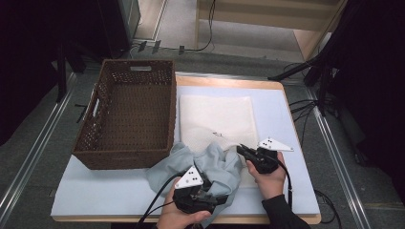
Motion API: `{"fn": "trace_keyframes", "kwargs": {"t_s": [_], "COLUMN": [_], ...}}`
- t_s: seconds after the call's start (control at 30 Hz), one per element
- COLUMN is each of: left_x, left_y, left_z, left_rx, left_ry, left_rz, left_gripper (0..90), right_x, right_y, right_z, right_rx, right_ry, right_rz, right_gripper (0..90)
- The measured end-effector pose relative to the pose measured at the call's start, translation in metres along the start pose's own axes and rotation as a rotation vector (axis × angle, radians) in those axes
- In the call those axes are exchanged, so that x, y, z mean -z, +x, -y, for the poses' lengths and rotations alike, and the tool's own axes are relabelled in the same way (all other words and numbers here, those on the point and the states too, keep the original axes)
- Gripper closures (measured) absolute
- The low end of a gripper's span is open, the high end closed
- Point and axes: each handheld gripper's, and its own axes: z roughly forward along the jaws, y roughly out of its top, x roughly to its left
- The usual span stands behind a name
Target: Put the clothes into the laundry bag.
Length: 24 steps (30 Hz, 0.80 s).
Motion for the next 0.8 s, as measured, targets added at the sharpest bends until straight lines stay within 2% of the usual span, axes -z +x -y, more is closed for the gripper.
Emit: {"fn": "trace_keyframes", "kwargs": {"t_s": [0.03, 0.07, 0.1, 0.17, 0.2, 0.23, 0.27, 0.33, 0.4, 0.43, 0.47, 0.5, 0.53, 0.6, 0.63, 0.67, 0.7, 0.73, 0.77, 0.8], "left_x": [0.0, 0.01, 0.01, 0.019, 0.019, 0.016, 0.012, 0.0, -0.015, -0.022, -0.022, -0.029, -0.04, -0.047, -0.049, -0.051, -0.053, -0.053, -0.058, -0.06], "left_y": [0.0, 0.001, 0.001, 0.007, 0.007, 0.014, 0.018, 0.026, 0.032, 0.034, 0.034, 0.034, 0.034, 0.033, 0.033, 0.033, 0.033, 0.033, 0.028, 0.025], "left_z": [0.0, -0.007, -0.007, -0.014, -0.014, -0.015, -0.014, -0.01, -0.005, -0.003, -0.003, -0.001, -0.001, -0.003, -0.005, -0.007, -0.009, -0.009, -0.012, -0.014], "left_rx": [0.0, -0.015, -0.015, 0.003, 0.003, 0.027, 0.035, 0.053, 0.076, 0.086, 0.086, 0.095, 0.091, 0.076, 0.073, 0.082, 0.083, 0.083, 0.057, 0.039], "left_ry": [0.0, -0.057, -0.057, -0.117, -0.117, -0.106, -0.088, -0.036, 0.011, 0.029, 0.029, 0.055, 0.105, 0.125, 0.14, 0.153, 0.158, 0.158, 0.177, 0.175], "left_rz": [0.0, -0.037, -0.037, -0.071, -0.071, -0.112, -0.134, -0.144, -0.127, -0.123, -0.123, -0.134, -0.156, -0.168, -0.161, -0.139, -0.126, -0.126, -0.105, -0.092], "left_gripper": [27.1, 24.8, 24.0, 23.7, 23.9, 25.0, 26.4, 31.3, 41.1, 42.2, 42.0, 42.0, 44.3, 50.3, 57.8, 70.3, 78.2, 80.5, 81.4, 81.7], "right_x": [0.0, 0.0, 0.0, 0.0, 0.0, 0.0, 0.0, 0.0, 0.0, 0.0, 0.0, 0.0, 0.0, 0.0, 0.0, 0.0, 0.0, 0.0, 0.0, 0.001], "right_y": [0.0, 0.0, 0.0, 0.0, 0.0, 0.0, 0.001, 0.001, 0.001, 0.001, 0.001, 0.002, 0.002, 0.003, 0.003, 0.003, 0.004, 0.004, 0.004, 0.005], "right_z": [0.0, 0.0, 0.0, 0.0, 0.0, 0.0, 0.0, 0.0, 0.0, 0.0, 0.0, 0.0, -0.001, -0.001, -0.001, -0.001, -0.001, -0.001, -0.001, -0.002], "right_rx": [0.0, -0.001, 0.0, 0.0, 0.0, 0.0, -0.002, 0.0, 0.0, 0.003, 0.003, 0.004, 0.009, 0.009, 0.011, 0.011, 0.012, 0.012, 0.017, 0.021], "right_ry": [0.0, -0.003, -0.005, -0.005, -0.004, -0.004, -0.002, 0.0, 0.0, -0.001, -0.001, -0.002, -0.001, 0.002, 0.002, 0.002, 0.001, 0.001, -0.003, -0.004], "right_rz": [0.0, 0.001, 0.003, 0.003, 0.002, 0.002, 0.002, 0.002, 0.001, -0.002, -0.002, -0.005, -0.005, -0.009, -0.01, -0.012, -0.013, -0.013, -0.018, -0.019], "right_gripper": [86.3, 86.3, 86.3, 86.3, 86.3, 86.3, 86.3, 86.3, 86.3, 86.3, 86.3, 86.3, 86.3, 86.3, 86.3, 86.3, 86.3, 86.3, 86.3, 86.3]}}
